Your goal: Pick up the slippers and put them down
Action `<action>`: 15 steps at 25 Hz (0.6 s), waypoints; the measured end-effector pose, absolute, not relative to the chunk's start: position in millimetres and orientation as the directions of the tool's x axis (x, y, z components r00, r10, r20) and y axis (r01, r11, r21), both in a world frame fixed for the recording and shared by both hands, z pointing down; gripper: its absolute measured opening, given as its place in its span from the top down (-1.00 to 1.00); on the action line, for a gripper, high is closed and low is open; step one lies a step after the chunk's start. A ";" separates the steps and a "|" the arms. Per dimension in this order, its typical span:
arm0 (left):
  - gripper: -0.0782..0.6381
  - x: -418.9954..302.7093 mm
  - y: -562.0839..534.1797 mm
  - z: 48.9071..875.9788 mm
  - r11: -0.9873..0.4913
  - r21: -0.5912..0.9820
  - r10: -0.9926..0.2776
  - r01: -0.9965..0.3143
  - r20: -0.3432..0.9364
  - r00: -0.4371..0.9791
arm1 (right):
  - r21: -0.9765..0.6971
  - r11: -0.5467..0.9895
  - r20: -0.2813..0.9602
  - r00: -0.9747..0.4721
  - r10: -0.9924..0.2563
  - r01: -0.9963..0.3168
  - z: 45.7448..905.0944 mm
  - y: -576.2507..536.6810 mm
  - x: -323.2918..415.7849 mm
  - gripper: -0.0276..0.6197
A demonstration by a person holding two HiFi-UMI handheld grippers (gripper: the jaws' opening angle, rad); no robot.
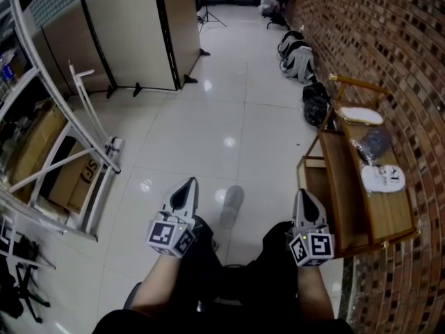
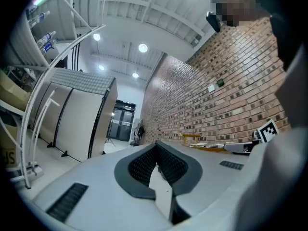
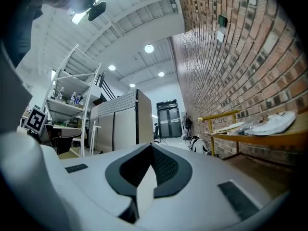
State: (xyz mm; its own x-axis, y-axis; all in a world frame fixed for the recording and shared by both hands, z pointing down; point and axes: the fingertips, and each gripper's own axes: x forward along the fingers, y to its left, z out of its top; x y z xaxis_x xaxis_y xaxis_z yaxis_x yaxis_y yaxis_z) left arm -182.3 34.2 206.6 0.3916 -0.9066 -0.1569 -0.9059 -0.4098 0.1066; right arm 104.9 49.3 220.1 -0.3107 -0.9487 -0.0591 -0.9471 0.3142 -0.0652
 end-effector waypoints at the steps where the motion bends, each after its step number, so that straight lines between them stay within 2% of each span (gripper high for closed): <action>1: 0.77 -182.5 34.7 206.8 -0.406 0.117 -0.910 -0.907 -0.149 0.388 | -0.066 0.310 -0.052 -0.306 -0.950 -0.949 220.5 50.0 104.8 0.90; 15: 0.77 -191.0 32.3 219.2 -0.394 0.194 -0.918 -0.899 -0.127 0.375 | -0.105 0.287 -0.039 -0.284 -0.958 -0.952 236.3 55.8 112.3 0.90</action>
